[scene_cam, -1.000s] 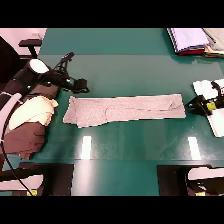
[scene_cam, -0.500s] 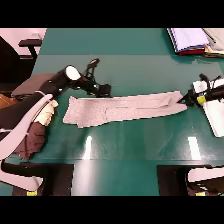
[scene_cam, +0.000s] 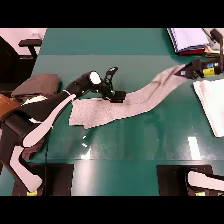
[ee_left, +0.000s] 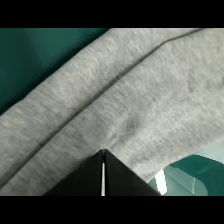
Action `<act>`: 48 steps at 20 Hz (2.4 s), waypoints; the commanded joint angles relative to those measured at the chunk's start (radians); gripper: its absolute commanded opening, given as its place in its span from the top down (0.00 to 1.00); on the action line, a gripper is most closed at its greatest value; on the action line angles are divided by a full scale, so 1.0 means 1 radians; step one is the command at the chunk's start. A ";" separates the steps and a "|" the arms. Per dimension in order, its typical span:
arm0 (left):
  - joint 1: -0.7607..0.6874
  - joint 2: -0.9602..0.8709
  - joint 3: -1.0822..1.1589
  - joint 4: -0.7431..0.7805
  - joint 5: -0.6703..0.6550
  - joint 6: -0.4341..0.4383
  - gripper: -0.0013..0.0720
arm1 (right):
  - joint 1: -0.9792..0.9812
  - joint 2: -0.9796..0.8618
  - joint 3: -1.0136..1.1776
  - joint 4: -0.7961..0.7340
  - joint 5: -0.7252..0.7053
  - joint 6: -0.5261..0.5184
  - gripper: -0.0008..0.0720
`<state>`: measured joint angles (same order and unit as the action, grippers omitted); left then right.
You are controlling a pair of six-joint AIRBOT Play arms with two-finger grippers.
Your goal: Fold the shirts.
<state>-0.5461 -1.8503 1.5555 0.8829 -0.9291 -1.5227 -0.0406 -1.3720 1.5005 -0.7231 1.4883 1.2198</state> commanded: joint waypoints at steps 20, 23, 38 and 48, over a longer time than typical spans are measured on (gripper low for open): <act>0.488 0.571 0.053 0.383 -0.151 -0.014 0.95 | 0.870 -0.197 0.116 0.023 -0.455 0.007 0.93; 0.563 0.649 0.052 0.398 -0.173 -0.014 0.95 | 0.945 -0.336 0.240 0.008 -0.404 0.006 0.36; 0.472 0.643 0.051 0.396 -0.241 0.012 0.95 | 0.319 -0.190 -0.353 -0.084 -0.324 0.069 0.15; 0.415 0.610 0.051 0.368 -0.239 0.011 0.95 | 0.543 -0.479 -0.099 0.077 -0.322 0.035 0.47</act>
<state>-0.1257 -1.2366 1.6070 1.2671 -1.1683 -1.5112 0.4328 -1.7771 1.3144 -0.6724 1.1549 1.2598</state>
